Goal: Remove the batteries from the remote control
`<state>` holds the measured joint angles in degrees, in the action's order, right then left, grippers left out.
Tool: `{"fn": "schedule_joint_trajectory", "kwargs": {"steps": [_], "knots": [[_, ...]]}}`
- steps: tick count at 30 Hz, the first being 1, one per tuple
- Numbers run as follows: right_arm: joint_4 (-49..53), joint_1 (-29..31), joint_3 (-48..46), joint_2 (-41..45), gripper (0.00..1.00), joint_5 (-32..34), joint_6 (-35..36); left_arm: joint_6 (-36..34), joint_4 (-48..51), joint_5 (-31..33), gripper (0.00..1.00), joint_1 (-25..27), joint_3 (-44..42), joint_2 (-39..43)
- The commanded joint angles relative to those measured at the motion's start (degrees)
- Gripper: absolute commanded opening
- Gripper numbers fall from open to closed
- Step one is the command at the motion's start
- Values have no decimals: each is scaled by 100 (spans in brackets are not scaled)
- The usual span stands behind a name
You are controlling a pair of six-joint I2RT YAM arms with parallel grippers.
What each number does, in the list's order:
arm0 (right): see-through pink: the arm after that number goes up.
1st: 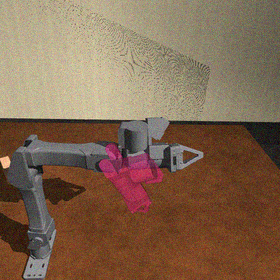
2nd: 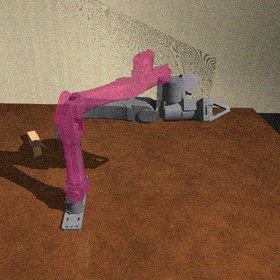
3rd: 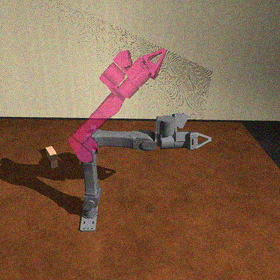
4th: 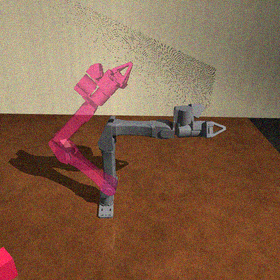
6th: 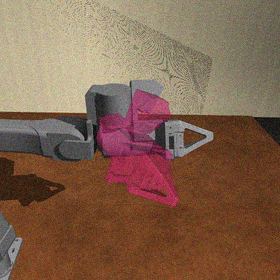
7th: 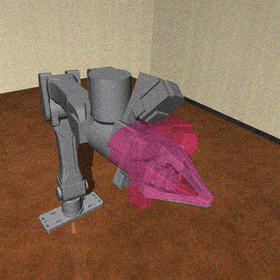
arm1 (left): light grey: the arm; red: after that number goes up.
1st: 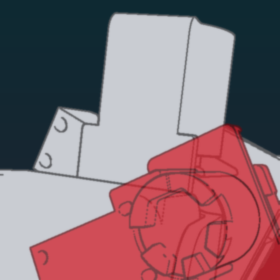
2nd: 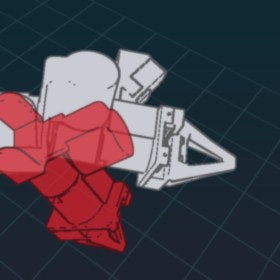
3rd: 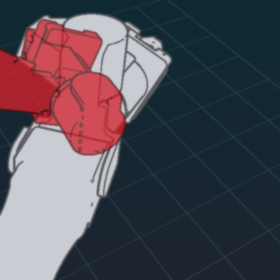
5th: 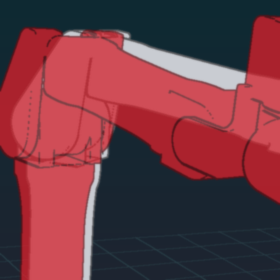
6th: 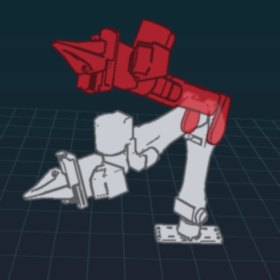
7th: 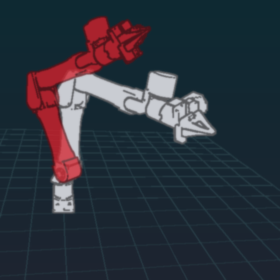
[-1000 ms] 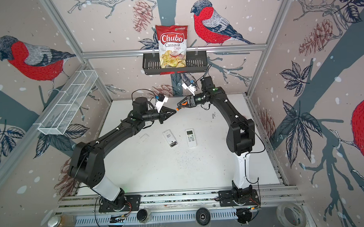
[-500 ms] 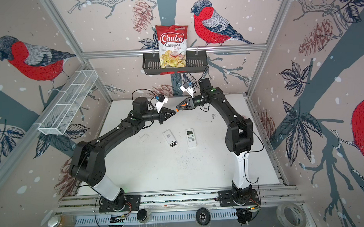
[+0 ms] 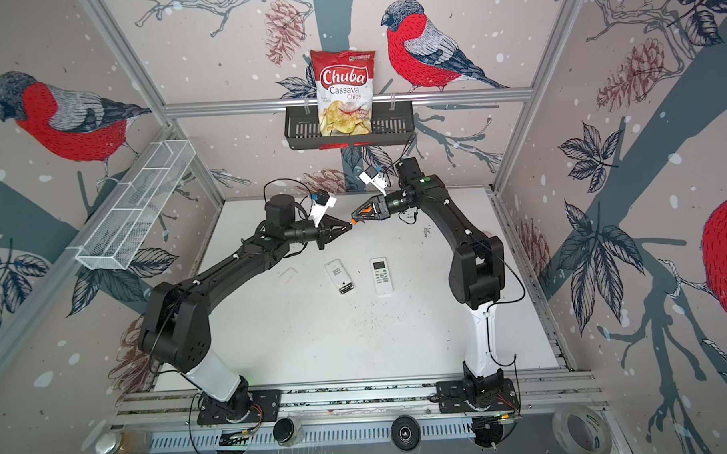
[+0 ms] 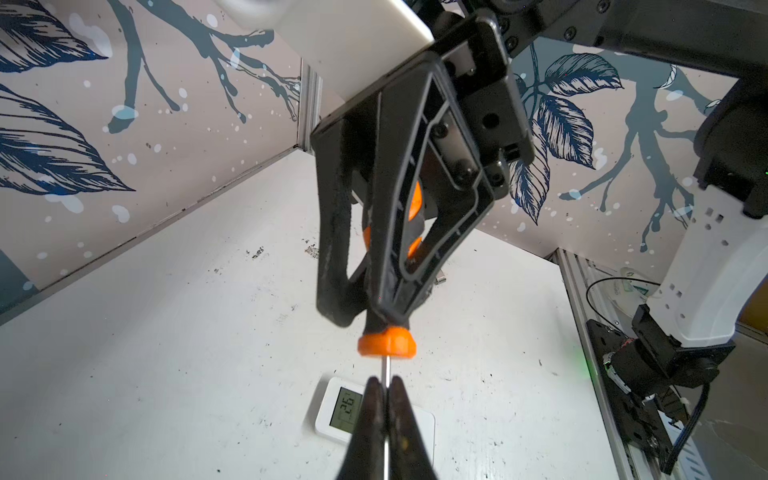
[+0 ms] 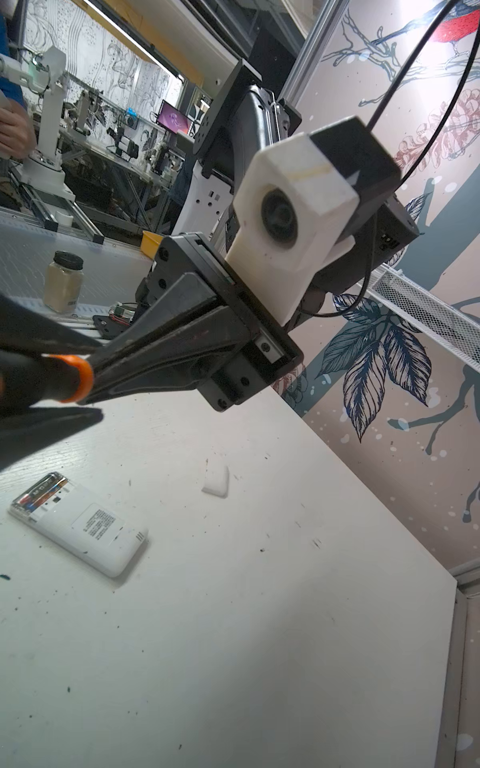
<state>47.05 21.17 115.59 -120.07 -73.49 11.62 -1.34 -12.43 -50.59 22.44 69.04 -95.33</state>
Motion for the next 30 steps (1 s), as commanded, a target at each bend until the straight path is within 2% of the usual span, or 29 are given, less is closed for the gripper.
{"fn": "schedule_joint_trajectory", "kwargs": {"steps": [1, 3, 7, 8, 9, 10, 11, 12, 17, 21, 30], "knots": [[-157, 13, 4, -8, 5, 249, 6, 241, -328, 339, 22, 6, -101, 123], [-464, -14, -81, 50, 4, 257, -266, 274, -456, 427, 44, 1, -206, 211], [-1457, -98, -597, 371, 4, 405, -1031, 278, -524, 642, 60, -2, -333, 386], [-1712, -124, -742, 454, 4, 463, -1210, 285, -514, 706, 61, -2, -352, 422], [-2007, -162, -904, 550, 3, 492, -1434, 304, -525, 778, 77, -2, -392, 473], [-2312, -210, -1053, 636, 3, 502, -1687, 349, -578, 853, 83, -11, -439, 530], [-2586, -248, -1185, 703, 3, 514, -1910, 403, -644, 926, 85, -11, -503, 577], [-2893, -298, -1339, 787, 3, 545, -2166, 466, -742, 1001, 98, -17, -573, 643], [-3873, -446, -1823, 1104, 0, 798, -3010, 731, -1067, 1541, 99, -29, -1024, 944], [-4157, -569, -2067, 1356, 0, 1151, -3325, 1295, -1246, 2537, 98, -46, -1322, 1061], [-5055, -529, -3642, 2431, 0, 2553, -3710, 2213, -367, 4076, 98, -46, -1426, 1267]]}}
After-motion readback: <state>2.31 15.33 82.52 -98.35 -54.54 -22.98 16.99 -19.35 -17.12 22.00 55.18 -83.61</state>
